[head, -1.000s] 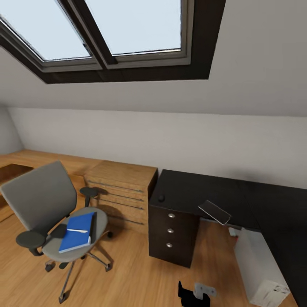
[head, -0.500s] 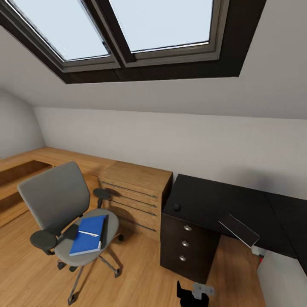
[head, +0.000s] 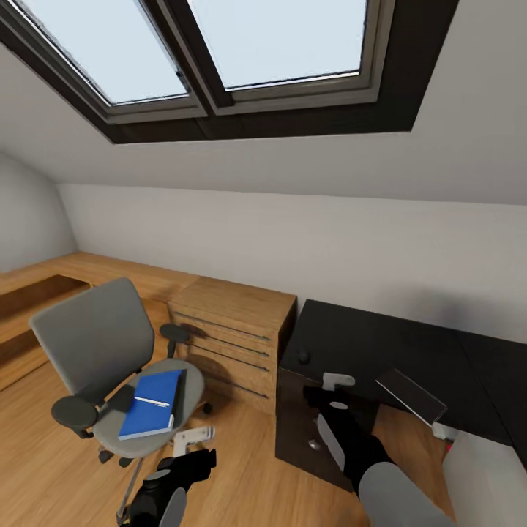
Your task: In the bedroom, organize the workspace by keeping the computer under the desk, ensuring the monitor is on the desk, placing the keyboard on the desk next to the monitor, placing the mouse on the desk next to the keyboard, moving the folder from the swivel chair onto the desk next to the mouse, stacking the notebook on top of the folder with the pen on top of the notebook, and positioning the swivel chair next to the desk.
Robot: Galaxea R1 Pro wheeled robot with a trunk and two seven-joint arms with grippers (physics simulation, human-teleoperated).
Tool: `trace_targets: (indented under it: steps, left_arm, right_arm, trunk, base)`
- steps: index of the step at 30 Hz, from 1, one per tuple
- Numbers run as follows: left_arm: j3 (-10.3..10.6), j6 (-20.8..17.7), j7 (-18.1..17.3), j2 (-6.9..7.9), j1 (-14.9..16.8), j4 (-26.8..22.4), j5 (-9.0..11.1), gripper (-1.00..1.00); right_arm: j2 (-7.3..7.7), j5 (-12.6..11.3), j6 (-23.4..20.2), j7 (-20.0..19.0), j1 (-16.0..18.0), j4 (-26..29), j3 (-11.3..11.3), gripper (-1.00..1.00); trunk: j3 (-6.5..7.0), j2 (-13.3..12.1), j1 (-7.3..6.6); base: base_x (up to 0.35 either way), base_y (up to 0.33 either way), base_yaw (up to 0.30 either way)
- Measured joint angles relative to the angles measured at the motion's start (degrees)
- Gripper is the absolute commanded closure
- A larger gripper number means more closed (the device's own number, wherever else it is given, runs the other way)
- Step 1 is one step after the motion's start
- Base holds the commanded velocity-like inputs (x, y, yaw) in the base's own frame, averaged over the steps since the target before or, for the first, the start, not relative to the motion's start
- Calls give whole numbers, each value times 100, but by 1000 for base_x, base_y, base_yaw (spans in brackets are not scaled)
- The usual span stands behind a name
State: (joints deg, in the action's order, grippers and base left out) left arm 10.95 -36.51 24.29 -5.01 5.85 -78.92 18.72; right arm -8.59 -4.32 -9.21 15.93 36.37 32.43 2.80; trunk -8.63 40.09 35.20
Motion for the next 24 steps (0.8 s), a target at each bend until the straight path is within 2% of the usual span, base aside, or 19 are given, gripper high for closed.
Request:
trace_targets:
  steps: [5, 6, 9, 15, 24]
  left_arm:
    - [8, 282, -21, 76, 15, -10, 8, -100]
    - [24, 339, -12, 74, 16, 20, 16, -100]
    - [32, 345, -5, 67, 16, 78, 15, -100]
    - [183, 350, 17, 56, 16, 207, 11, -100]
    - [206, 358, 16, 60, 23, 198, 19, -100]
  right_arm:
    - [24, 1, 129, 5, 31, -22, -20, -100]
    - [64, -25, 687, 19, 34, -37, -42, -100]
    - [65, -30, 718, 17, 34, -44, -42, -100]
    - [65, -30, 734, 10, 34, -60, -42, -100]
    - [70, -29, 737, -28, 31, -76, -42, -100]
  trunk:
    - [0, 0, -2]
    - [0, 1, -2]
    - [0, 0, -2]
    - [0, 0, -2]
    - [0, 0, -2]
  base:
    - [286, 0, 0]
    - [328, 0, 0]
    - [328, 0, 0]
    - [328, 0, 0]
    - [328, 0, 0]
